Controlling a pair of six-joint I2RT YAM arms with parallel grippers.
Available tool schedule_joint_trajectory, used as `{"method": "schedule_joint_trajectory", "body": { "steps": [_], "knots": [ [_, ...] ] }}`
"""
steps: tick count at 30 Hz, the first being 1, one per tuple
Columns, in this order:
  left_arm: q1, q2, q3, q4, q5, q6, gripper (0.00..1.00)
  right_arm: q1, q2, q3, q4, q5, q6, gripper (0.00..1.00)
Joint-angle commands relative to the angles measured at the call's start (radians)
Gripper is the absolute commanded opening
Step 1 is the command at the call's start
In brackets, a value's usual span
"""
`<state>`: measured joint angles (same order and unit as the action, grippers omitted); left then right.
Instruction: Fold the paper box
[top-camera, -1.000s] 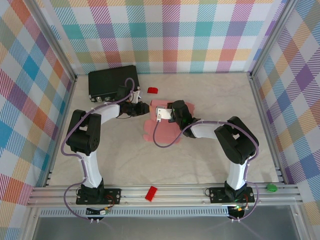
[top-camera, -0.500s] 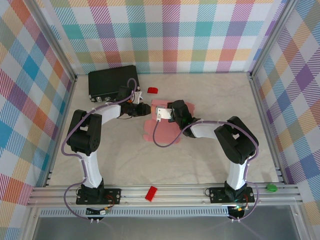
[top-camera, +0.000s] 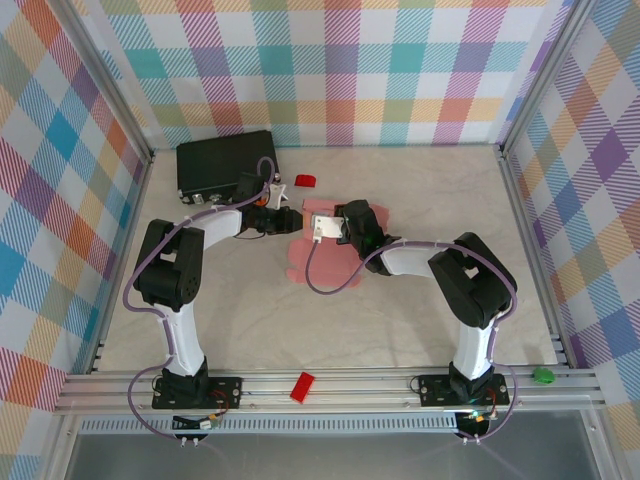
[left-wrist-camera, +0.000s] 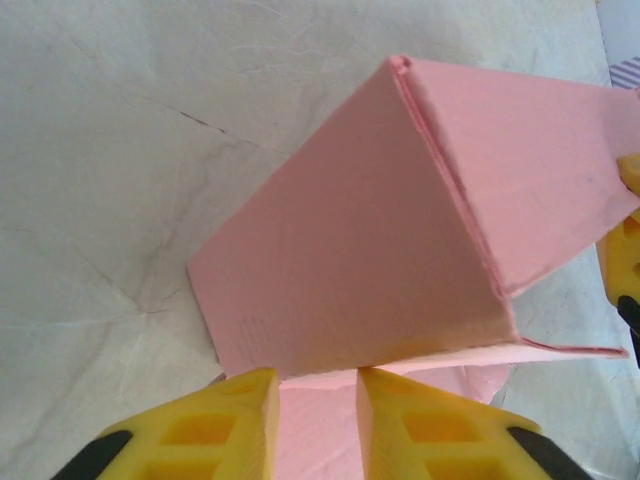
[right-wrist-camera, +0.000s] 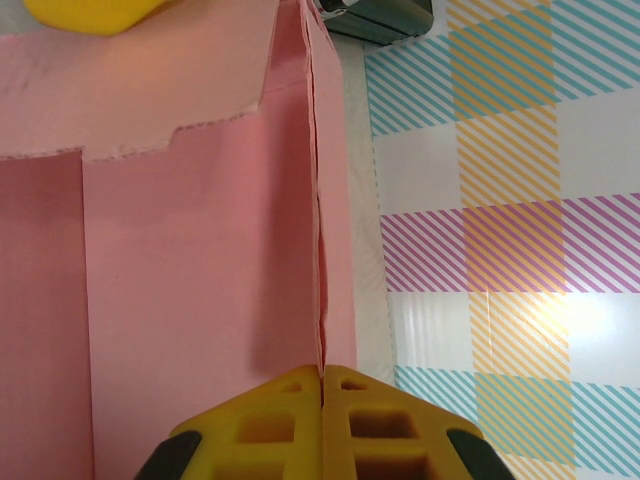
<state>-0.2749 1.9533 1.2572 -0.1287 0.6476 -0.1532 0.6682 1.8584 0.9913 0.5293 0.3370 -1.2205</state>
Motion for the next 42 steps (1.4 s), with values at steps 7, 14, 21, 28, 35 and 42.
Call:
{"method": "schedule_joint_trajectory", "body": {
  "steps": [7, 14, 21, 28, 35, 42],
  "knots": [
    [-0.008, 0.013, 0.003, -0.001, -0.021, 0.032, 0.35, 0.007, 0.025, 0.007, -0.055, -0.003, 0.003, 0.0],
    [-0.021, 0.039, 0.015, 0.036, -0.039, 0.032, 0.4, 0.007, 0.02, 0.003, -0.061, -0.003, 0.01, 0.0],
    [-0.039, 0.025, -0.037, 0.155, -0.109, 0.011, 0.39, 0.007, 0.015, 0.001, -0.074, -0.006, 0.016, 0.0],
    [-0.064, 0.014, -0.064, 0.238, -0.208, 0.009, 0.38, 0.008, 0.014, 0.0, -0.077, -0.007, 0.023, 0.0],
    [-0.077, 0.012, -0.079, 0.291, -0.245, -0.005, 0.36, 0.013, 0.017, 0.0, -0.081, -0.008, 0.025, 0.0],
    [-0.089, 0.01, -0.084, 0.317, -0.286, -0.006, 0.31, 0.018, 0.017, 0.001, -0.085, -0.009, 0.03, 0.0]
  ]
}}
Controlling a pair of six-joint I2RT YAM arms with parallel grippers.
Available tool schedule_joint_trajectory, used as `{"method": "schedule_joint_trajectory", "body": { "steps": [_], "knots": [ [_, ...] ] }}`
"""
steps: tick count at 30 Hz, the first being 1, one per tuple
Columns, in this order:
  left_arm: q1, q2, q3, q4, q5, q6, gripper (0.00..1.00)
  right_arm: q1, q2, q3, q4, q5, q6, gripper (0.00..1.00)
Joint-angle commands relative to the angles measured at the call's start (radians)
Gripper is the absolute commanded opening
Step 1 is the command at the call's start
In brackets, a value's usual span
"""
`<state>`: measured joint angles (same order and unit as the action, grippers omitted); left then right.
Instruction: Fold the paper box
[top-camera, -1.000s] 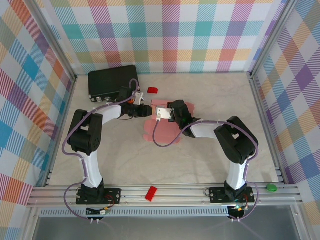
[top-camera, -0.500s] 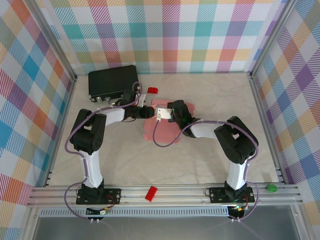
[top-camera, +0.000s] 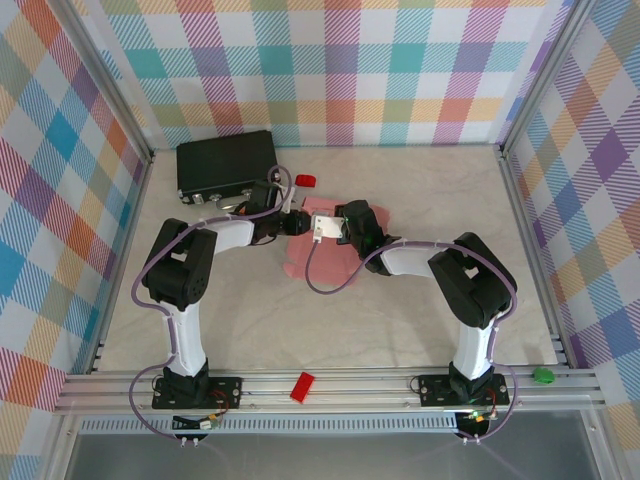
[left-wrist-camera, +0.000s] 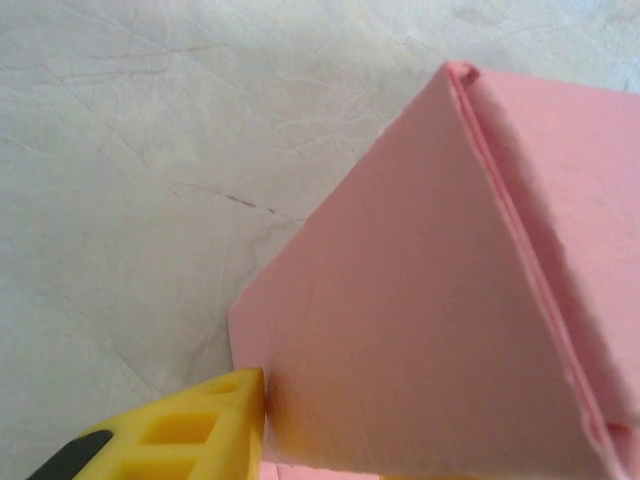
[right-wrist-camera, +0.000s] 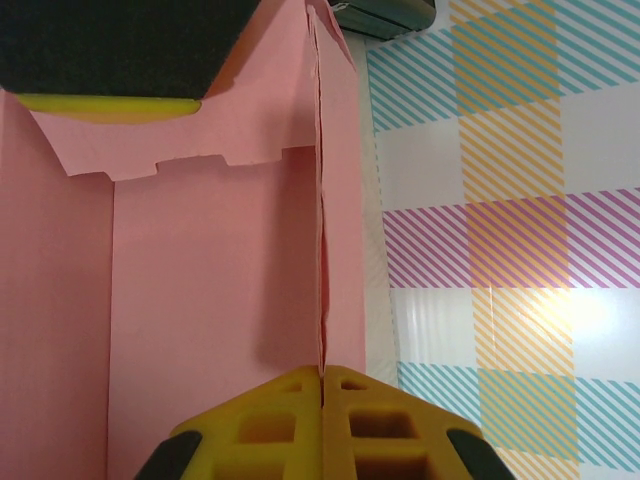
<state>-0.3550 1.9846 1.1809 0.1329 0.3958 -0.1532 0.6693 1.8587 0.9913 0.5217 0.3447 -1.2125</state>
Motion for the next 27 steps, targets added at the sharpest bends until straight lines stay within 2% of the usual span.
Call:
{"method": "schedule_joint_trajectory", "body": {
  "steps": [1, 13, 27],
  "knots": [
    [-0.01, -0.018, -0.007, 0.058, -0.039, -0.006, 0.3, 0.016, 0.017, 0.001, -0.079, -0.016, 0.023, 0.0],
    [-0.041, -0.024, -0.018, 0.083, -0.105, 0.01, 0.28, 0.024, 0.02, 0.006, -0.089, -0.018, 0.032, 0.0],
    [-0.082, -0.047, -0.04, 0.1, -0.201, 0.032, 0.09, 0.03, -0.001, 0.005, -0.112, -0.024, 0.076, 0.0]
  ]
}}
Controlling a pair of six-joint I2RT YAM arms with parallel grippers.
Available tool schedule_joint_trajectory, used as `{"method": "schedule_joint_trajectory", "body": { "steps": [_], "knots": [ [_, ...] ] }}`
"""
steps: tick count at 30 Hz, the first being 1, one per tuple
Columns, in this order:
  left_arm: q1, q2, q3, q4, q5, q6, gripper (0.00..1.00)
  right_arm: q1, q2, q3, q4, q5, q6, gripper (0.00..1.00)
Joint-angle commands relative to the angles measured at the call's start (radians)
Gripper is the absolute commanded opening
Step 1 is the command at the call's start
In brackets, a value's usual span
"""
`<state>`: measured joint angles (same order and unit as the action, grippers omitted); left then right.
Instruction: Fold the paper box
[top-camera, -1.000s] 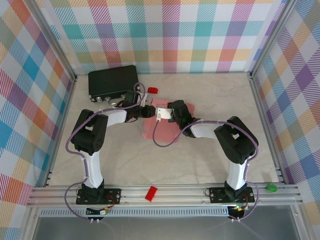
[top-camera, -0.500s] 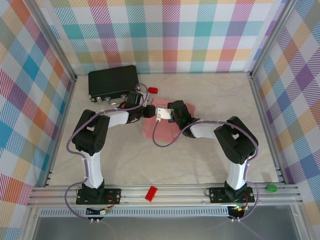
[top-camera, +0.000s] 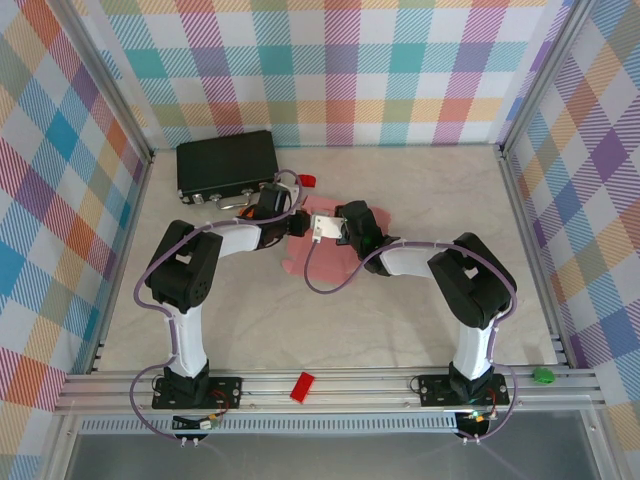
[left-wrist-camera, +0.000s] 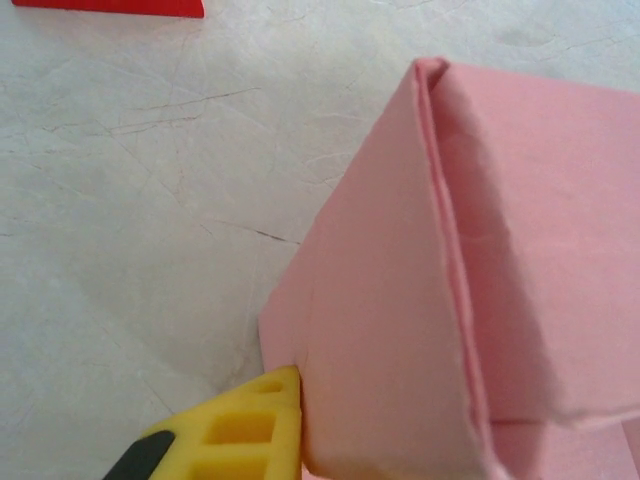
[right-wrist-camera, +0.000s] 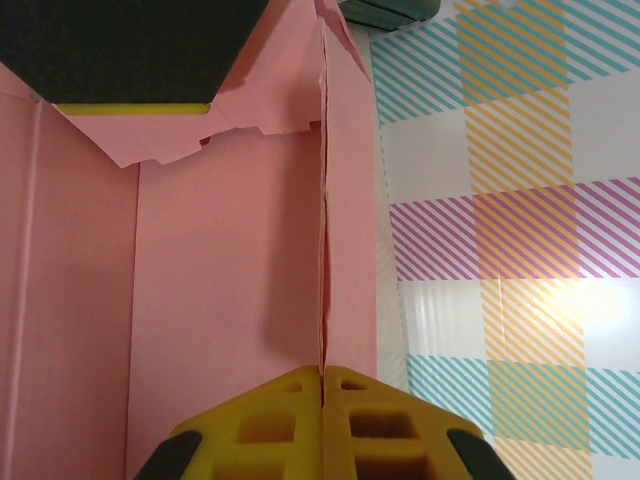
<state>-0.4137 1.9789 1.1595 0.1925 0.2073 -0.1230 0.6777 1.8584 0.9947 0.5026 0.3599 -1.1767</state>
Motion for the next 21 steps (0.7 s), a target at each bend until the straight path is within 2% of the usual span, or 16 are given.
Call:
{"method": "schedule_joint_trajectory", "body": {
  "steps": [1, 4, 8, 13, 16, 21],
  "knots": [
    [-0.026, -0.045, -0.021, 0.041, -0.019, 0.002, 0.08, 0.022, -0.001, 0.001, -0.095, -0.039, 0.043, 0.01],
    [-0.038, -0.056, -0.027, 0.041, -0.045, 0.012, 0.02, 0.024, -0.008, -0.001, -0.098, -0.042, 0.062, 0.04],
    [-0.053, -0.08, -0.04, 0.028, -0.088, 0.023, 0.0, 0.028, -0.026, -0.004, -0.098, -0.042, 0.086, 0.14],
    [-0.059, -0.121, -0.067, -0.026, -0.15, 0.033, 0.0, 0.03, -0.07, -0.012, -0.109, -0.047, 0.151, 0.35],
    [-0.064, -0.162, -0.119, -0.032, -0.184, 0.037, 0.0, 0.031, -0.114, -0.019, -0.141, -0.061, 0.207, 0.52],
    [-0.069, -0.222, -0.182, -0.07, -0.236, 0.04, 0.0, 0.033, -0.207, -0.031, -0.225, -0.116, 0.315, 0.65]
  ]
}}
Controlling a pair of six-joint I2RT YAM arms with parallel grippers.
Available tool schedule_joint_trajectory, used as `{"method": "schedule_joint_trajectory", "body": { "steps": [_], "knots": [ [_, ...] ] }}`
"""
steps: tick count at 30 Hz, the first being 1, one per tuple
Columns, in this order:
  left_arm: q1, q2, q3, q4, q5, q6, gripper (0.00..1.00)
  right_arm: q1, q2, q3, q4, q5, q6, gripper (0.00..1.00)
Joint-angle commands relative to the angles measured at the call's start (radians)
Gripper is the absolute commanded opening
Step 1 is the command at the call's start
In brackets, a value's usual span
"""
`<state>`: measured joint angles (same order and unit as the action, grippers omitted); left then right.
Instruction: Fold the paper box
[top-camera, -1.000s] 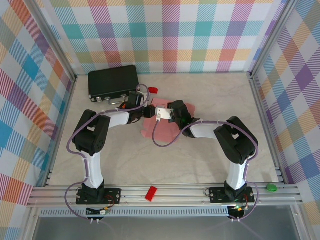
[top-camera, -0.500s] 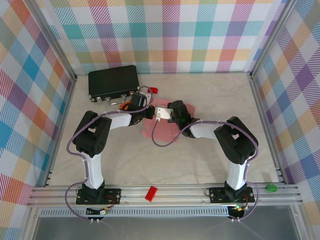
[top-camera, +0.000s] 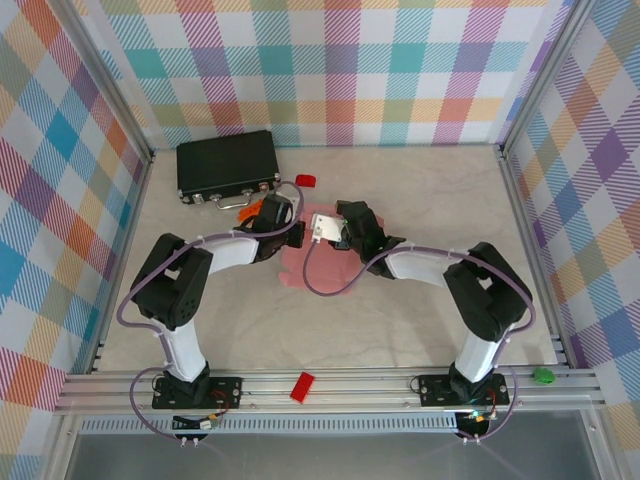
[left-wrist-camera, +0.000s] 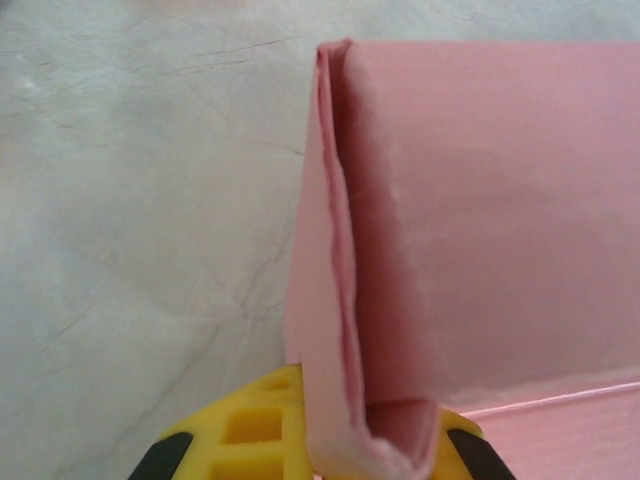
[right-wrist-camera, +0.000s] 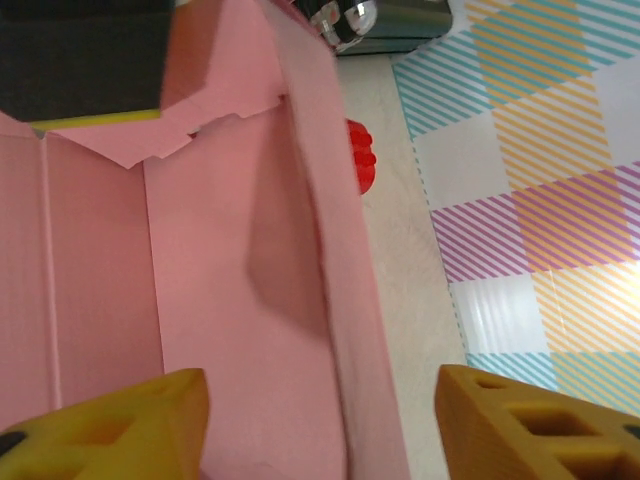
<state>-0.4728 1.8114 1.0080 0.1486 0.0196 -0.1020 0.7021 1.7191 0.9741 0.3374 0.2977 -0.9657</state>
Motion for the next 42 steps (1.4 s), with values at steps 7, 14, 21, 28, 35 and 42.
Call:
{"method": "schedule_joint_trajectory", "body": {
  "steps": [7, 14, 21, 28, 35, 42],
  "knots": [
    [-0.011, -0.116, -0.079, -0.072, -0.11, 0.021, 0.0, -0.001, -0.18, -0.01, -0.123, -0.125, 0.23, 0.7],
    [-0.012, -0.166, -0.128, -0.08, -0.127, 0.01, 0.0, -0.119, -0.263, 0.005, -0.2, -0.196, 0.427, 0.7],
    [-0.012, -0.208, -0.179, -0.05, -0.109, 0.004, 0.0, -0.309, -0.186, 0.087, -0.374, -0.221, 0.595, 0.66],
    [-0.012, -0.23, -0.222, -0.007, -0.082, -0.005, 0.0, -0.383, -0.003, 0.193, -0.52, -0.324, 0.601, 0.61],
    [-0.011, -0.207, -0.234, 0.019, -0.073, -0.018, 0.0, -0.383, 0.087, 0.22, -0.534, -0.444, 0.566, 0.58],
    [-0.012, -0.19, -0.234, 0.023, -0.081, -0.038, 0.0, -0.366, 0.099, 0.207, -0.573, -0.532, 0.51, 0.57]
  ]
}}
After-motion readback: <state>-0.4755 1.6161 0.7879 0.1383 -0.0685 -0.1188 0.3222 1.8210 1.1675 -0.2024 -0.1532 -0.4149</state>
